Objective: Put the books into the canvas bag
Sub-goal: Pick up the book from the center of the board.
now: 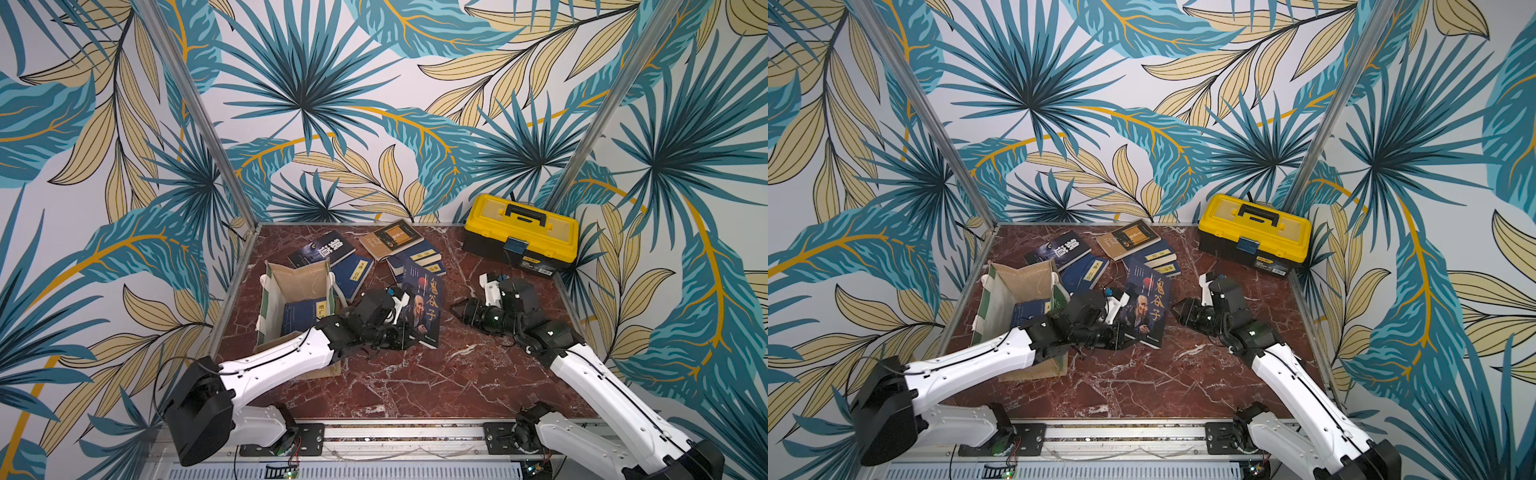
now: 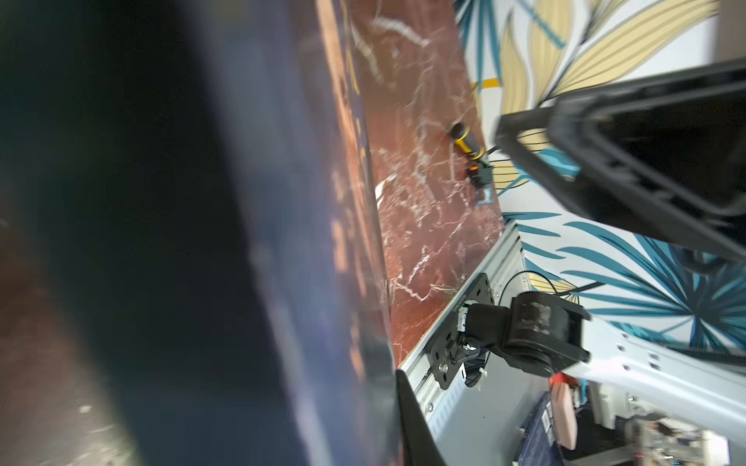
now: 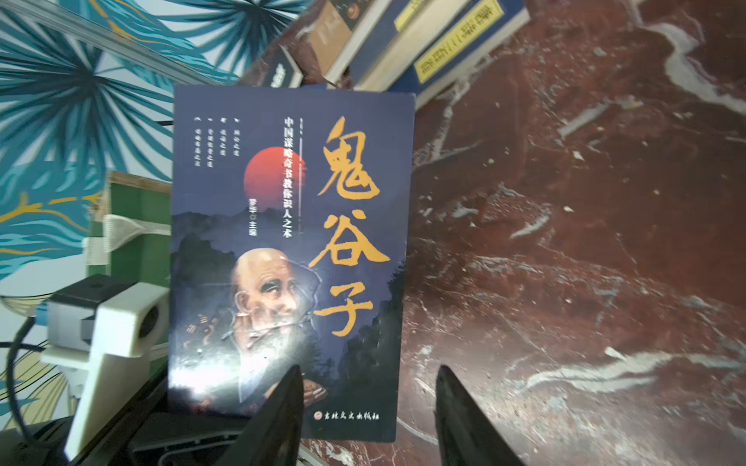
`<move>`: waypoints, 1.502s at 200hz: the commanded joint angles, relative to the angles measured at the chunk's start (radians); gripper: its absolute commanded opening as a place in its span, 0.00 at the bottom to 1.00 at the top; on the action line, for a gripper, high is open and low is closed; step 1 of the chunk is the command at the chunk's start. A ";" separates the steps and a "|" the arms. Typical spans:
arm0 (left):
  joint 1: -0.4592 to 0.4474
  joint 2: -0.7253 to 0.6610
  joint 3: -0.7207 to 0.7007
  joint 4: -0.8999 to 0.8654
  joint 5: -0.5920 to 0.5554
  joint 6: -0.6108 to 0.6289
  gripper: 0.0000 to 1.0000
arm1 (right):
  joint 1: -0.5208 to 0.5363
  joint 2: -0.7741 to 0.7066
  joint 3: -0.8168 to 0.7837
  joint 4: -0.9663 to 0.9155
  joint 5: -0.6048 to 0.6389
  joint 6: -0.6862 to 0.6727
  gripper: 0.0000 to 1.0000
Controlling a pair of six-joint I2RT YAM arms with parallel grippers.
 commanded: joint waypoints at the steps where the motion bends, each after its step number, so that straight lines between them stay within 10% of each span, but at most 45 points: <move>1: 0.004 -0.124 0.075 -0.045 -0.051 0.151 0.00 | 0.003 -0.012 0.030 0.147 -0.093 -0.001 0.54; 67: 0.035 -0.398 -0.032 0.115 -0.026 0.106 0.00 | 0.009 0.111 0.082 0.577 -0.330 0.205 0.58; 171: 0.054 -0.498 -0.111 0.210 0.077 0.043 0.00 | 0.082 0.195 0.168 0.623 -0.390 0.195 0.57; 239: 0.081 -0.557 -0.146 0.211 0.102 0.006 0.00 | 0.094 0.217 0.163 0.759 -0.448 0.268 0.04; 300: 0.094 -0.567 -0.148 0.235 0.140 -0.002 0.00 | 0.136 0.236 0.197 0.662 -0.470 0.212 0.38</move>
